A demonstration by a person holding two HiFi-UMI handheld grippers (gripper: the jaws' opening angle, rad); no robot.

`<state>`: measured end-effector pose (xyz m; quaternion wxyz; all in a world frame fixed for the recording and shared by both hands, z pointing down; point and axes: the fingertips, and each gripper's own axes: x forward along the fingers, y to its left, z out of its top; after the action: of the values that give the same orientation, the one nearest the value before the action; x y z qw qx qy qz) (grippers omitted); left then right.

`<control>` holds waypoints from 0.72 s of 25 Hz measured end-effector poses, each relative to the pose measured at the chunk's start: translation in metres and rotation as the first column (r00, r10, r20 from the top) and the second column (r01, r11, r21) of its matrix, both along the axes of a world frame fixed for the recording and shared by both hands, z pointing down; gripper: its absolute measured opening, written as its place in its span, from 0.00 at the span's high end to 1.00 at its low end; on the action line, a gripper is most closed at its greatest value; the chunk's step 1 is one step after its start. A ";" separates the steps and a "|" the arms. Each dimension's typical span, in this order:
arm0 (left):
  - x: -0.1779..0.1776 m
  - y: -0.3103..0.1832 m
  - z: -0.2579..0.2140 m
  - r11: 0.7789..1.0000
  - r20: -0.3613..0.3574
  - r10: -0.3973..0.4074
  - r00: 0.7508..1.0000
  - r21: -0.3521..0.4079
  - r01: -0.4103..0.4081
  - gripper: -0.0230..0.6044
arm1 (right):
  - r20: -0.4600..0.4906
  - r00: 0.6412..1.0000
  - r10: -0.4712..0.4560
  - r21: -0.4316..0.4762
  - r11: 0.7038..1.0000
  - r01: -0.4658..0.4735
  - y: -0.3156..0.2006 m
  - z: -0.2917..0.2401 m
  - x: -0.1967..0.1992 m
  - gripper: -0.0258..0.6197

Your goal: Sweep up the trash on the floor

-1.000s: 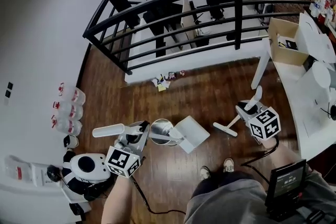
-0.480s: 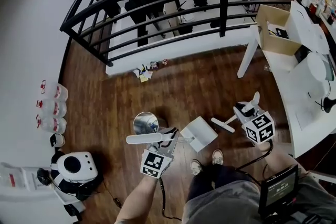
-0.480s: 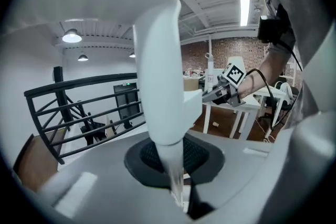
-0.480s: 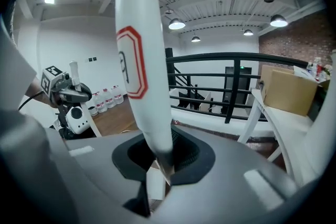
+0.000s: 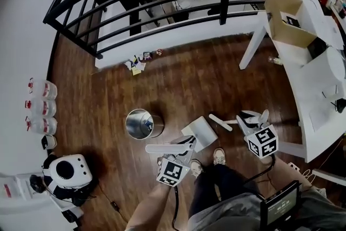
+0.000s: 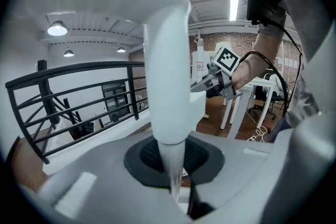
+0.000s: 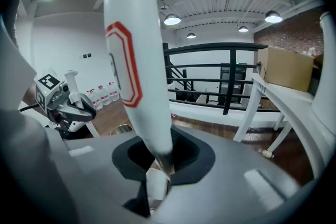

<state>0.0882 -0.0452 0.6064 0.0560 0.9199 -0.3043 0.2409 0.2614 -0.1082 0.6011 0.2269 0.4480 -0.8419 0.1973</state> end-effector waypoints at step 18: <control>-0.040 0.027 0.052 0.998 0.076 -0.041 0.996 -0.039 0.044 0.93 | -0.088 0.974 -0.210 -0.007 0.978 0.210 0.041 0.025 -0.114 0.87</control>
<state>0.0487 -0.0184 0.6580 0.0684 0.9022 -0.3210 0.2799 0.1470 -0.0675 0.6261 0.2829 0.3651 -0.8739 0.1513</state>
